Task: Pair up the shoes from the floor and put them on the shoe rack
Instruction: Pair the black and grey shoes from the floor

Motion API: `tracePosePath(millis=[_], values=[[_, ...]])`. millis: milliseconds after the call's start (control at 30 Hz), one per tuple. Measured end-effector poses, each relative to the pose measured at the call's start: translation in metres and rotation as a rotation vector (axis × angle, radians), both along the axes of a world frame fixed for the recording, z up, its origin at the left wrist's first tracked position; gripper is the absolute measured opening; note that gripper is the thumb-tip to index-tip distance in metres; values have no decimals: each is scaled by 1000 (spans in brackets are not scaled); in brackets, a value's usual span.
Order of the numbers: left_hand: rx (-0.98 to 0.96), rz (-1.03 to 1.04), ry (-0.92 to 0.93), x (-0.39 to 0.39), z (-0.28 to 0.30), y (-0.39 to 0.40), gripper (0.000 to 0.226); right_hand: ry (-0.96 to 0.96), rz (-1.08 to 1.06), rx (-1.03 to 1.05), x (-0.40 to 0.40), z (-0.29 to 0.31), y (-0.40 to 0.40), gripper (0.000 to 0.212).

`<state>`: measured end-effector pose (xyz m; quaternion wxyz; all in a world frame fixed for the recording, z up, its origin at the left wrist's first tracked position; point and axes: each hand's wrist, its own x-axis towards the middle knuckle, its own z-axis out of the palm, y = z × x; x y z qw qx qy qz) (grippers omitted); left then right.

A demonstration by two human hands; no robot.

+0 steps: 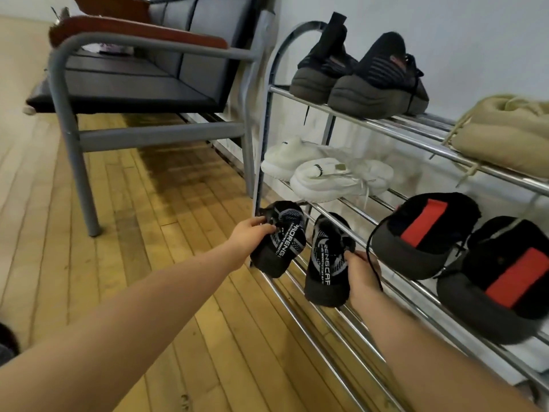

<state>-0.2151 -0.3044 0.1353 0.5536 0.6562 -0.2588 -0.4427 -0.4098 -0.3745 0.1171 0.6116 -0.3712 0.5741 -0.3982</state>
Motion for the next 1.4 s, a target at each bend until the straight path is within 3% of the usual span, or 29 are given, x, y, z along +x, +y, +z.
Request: tracePosePath(millis=[233, 333, 433, 500, 600, 700, 800, 900, 1067, 1200, 1400], values=[[-22, -14, -56, -7, -1, -40, 27, -68, -62, 31, 10, -12, -10, 25], [-23, 146, -156, -4, -11, -60, 42, -53, -78, 7, 20, -13, -11, 7], [7, 374, -101, 7, -24, -61, 63, -9, -70, -60, 28, -23, -17, 25], [7, 427, -4, 7, -38, -53, 65, -22, -91, -83, 29, -29, -17, 27], [-4, 381, 61, -3, -55, -33, 54, 3, -85, -79, 25, -29, -13, 11], [3, 373, 164, -15, -67, -11, 56, 62, -87, -88, 26, -26, -14, 19], [-60, 364, 225, -31, -66, 1, 54, 144, -99, -115, 32, -17, -10, 13], [-94, 334, 233, -38, -58, -4, 57, 198, -105, -128, 35, -17, -12, 27], [-78, 298, 185, -18, -40, -27, 50, 128, -186, -107, 44, -16, -5, 16], [-53, 240, 122, 2, -28, -41, 46, 76, -204, -139, 51, -20, -6, 35], [12, 232, 163, 14, -39, -38, 42, 49, -166, -90, 70, -37, -5, 38]])
